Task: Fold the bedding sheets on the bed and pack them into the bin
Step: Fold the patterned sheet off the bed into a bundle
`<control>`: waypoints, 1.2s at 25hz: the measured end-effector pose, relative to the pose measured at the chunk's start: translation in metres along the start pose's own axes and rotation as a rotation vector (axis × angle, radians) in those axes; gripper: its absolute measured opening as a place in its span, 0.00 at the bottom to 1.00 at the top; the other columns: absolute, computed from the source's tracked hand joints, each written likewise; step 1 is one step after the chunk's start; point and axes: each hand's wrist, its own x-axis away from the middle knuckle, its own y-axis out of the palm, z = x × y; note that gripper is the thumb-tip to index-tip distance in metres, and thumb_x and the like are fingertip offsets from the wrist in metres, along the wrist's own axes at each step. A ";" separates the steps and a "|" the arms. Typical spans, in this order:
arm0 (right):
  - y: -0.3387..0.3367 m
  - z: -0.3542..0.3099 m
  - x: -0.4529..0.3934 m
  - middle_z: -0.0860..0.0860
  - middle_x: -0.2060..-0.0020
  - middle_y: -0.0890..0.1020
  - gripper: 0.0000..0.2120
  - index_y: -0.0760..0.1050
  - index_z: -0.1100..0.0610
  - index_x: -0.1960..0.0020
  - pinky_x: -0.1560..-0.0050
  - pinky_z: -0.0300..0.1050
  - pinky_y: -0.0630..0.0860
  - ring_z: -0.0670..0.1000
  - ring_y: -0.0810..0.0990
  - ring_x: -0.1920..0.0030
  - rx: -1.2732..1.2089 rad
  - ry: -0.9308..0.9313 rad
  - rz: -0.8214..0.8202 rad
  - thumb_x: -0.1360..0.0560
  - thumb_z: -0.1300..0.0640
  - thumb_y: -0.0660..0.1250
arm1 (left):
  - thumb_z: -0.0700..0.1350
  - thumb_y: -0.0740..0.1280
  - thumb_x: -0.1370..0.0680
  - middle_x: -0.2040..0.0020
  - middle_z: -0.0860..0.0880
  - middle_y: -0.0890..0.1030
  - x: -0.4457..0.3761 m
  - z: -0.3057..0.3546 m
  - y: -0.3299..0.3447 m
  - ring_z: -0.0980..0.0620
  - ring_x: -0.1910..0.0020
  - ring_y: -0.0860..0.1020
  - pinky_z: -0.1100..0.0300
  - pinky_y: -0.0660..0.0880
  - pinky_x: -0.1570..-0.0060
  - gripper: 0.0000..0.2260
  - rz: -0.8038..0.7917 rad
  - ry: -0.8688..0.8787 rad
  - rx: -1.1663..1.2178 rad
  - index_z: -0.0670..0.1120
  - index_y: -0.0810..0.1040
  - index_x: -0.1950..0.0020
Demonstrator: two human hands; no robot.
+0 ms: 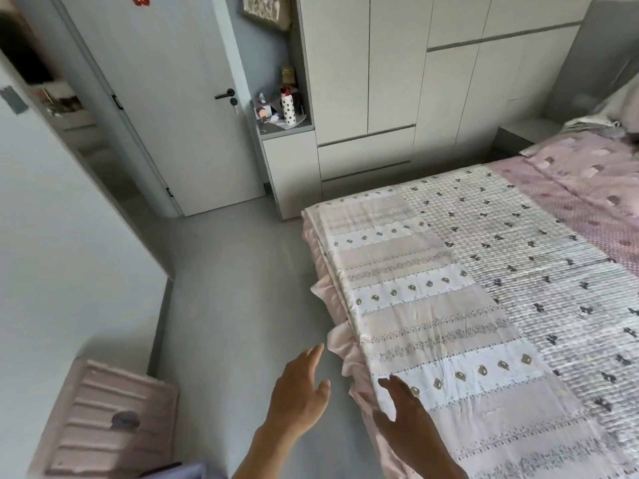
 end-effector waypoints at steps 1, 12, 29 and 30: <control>0.002 -0.008 -0.032 0.46 0.39 0.75 0.21 0.73 0.47 0.33 0.51 0.28 0.67 0.48 0.78 0.39 -0.008 0.018 0.011 0.25 0.57 0.69 | 0.50 0.60 0.20 0.22 0.56 0.59 -0.029 -0.005 -0.013 0.56 0.24 0.58 0.60 0.58 0.27 0.28 0.001 -0.017 0.016 0.56 0.54 0.21; 0.044 -0.086 -0.371 0.47 0.37 0.78 0.18 0.74 0.52 0.35 0.40 0.47 0.72 0.52 0.78 0.39 -0.062 0.296 0.115 0.25 0.56 0.68 | 0.46 0.65 0.22 0.42 0.52 0.80 -0.408 -0.080 -0.098 0.53 0.46 0.79 0.62 0.73 0.47 0.16 -0.202 -0.078 0.189 0.53 0.75 0.34; 0.191 0.015 -0.632 0.52 0.57 0.84 0.10 0.78 0.51 0.48 0.56 0.47 0.79 0.55 0.82 0.55 -1.213 1.325 0.485 0.27 0.61 0.67 | 0.47 0.67 0.27 0.48 0.50 0.82 -0.736 -0.077 0.065 0.53 0.53 0.78 0.62 0.71 0.62 0.12 -0.880 -0.181 -0.161 0.51 0.79 0.44; 0.196 0.016 -0.637 0.53 0.57 0.84 0.10 0.78 0.50 0.49 0.60 0.46 0.77 0.55 0.82 0.58 -1.264 1.341 0.542 0.28 0.62 0.67 | 0.45 0.67 0.26 0.45 0.49 0.81 -0.748 -0.087 0.076 0.51 0.51 0.79 0.60 0.74 0.58 0.13 -0.889 -0.202 -0.176 0.51 0.79 0.41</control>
